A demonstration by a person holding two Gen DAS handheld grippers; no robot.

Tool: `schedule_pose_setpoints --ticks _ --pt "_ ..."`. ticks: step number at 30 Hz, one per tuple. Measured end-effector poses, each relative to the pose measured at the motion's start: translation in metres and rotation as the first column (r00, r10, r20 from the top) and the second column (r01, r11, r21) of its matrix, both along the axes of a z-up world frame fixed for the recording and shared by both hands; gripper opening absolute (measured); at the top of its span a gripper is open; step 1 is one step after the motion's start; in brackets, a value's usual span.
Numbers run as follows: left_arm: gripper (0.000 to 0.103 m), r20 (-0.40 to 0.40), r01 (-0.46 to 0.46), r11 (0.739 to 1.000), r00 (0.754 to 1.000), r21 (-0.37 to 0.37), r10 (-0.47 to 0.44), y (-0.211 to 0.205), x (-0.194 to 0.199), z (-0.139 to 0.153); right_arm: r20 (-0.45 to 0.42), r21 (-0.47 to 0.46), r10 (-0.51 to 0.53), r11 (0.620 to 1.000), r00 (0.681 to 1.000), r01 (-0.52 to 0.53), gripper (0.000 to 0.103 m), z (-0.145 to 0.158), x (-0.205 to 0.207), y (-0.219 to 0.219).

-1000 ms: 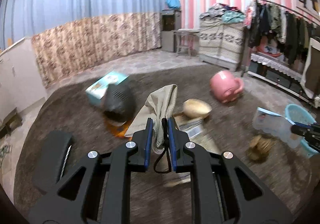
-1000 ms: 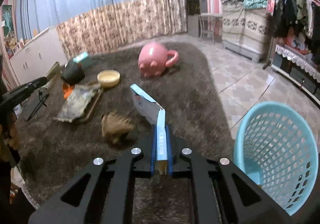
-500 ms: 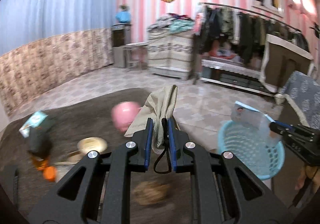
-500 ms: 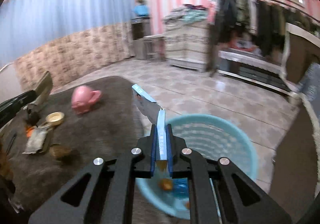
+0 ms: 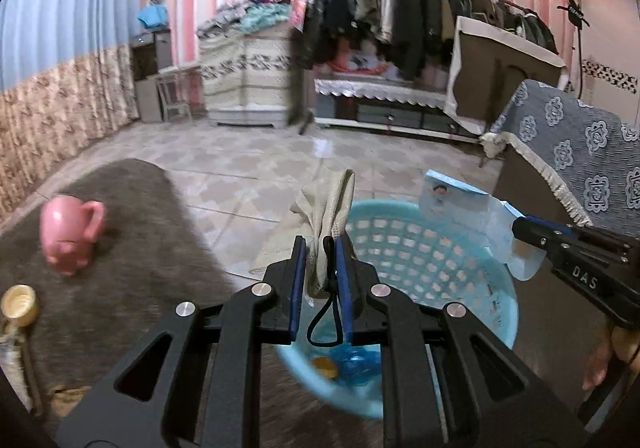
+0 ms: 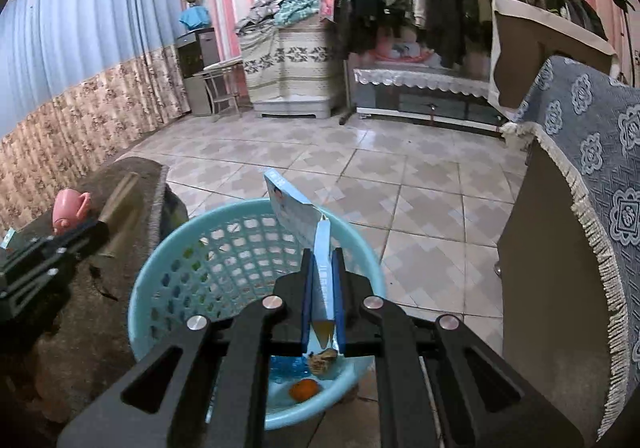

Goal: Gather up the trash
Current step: 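Carry the beige cloth and paper box over the light-blue basket, then open the left gripper to drop the cloth while the right gripper drops the paper box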

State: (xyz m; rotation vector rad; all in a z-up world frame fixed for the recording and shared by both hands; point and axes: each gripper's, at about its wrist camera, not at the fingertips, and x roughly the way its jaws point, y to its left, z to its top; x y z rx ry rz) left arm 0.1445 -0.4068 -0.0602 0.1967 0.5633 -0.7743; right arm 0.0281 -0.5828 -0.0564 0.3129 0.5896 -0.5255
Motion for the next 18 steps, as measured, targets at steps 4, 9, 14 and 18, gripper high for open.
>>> schedule_pose_setpoints --ticks 4,9,14,18 --pt "0.019 -0.014 0.021 1.000 1.000 0.006 -0.020 -0.018 0.007 -0.010 0.014 0.020 -0.014 1.000 1.000 0.013 0.010 -0.003 0.001 -0.004" --pt "0.048 0.015 -0.014 0.999 1.000 0.034 0.014 -0.019 0.015 -0.013 0.010 0.025 -0.011 1.000 1.000 0.011 0.010 -0.004 0.007 0.002" --pt "0.067 0.032 -0.099 0.995 0.995 0.007 0.099 0.003 0.030 0.002 -0.001 0.044 -0.002 0.999 1.000 0.002 0.010 -0.011 0.017 0.011" --pt "0.079 0.065 -0.155 0.988 0.986 -0.004 0.155 0.020 0.033 0.011 -0.010 0.039 0.024 0.999 1.000 -0.024 0.010 -0.014 0.029 0.023"
